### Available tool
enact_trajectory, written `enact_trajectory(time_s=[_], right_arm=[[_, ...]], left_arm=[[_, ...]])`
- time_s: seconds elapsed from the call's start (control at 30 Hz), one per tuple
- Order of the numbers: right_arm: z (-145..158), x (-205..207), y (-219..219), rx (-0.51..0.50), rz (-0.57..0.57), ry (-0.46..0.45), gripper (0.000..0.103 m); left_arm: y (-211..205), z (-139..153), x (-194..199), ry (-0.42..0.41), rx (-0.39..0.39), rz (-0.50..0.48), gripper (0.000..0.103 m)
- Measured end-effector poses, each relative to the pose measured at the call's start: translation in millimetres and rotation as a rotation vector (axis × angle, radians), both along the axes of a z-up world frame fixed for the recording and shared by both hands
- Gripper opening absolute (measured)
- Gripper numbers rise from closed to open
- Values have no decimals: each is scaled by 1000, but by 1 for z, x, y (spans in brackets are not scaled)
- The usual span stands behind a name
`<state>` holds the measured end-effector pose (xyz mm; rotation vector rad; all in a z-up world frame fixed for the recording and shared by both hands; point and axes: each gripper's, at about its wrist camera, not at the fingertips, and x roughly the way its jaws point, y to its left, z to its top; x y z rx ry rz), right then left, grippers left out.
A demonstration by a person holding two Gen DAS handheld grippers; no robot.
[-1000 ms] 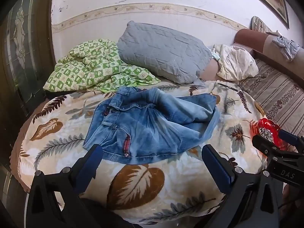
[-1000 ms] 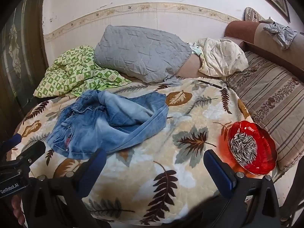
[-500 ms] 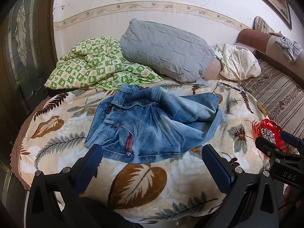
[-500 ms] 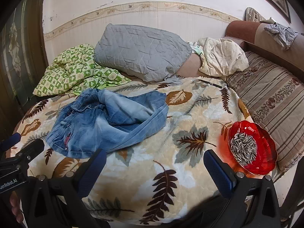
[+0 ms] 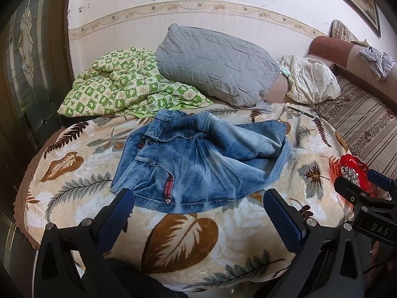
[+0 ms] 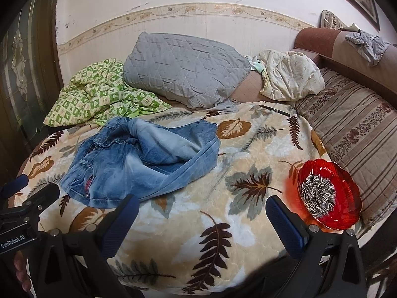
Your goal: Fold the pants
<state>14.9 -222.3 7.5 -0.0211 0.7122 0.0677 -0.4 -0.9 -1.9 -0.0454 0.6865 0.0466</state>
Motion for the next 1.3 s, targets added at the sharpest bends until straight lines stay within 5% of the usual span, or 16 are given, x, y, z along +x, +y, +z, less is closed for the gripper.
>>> enact_trajectory(time_s=[1.3], right_arm=[[-5, 0, -1, 3, -3, 19, 103]], left_arm=[[-4, -5, 1, 21, 8, -12, 103]])
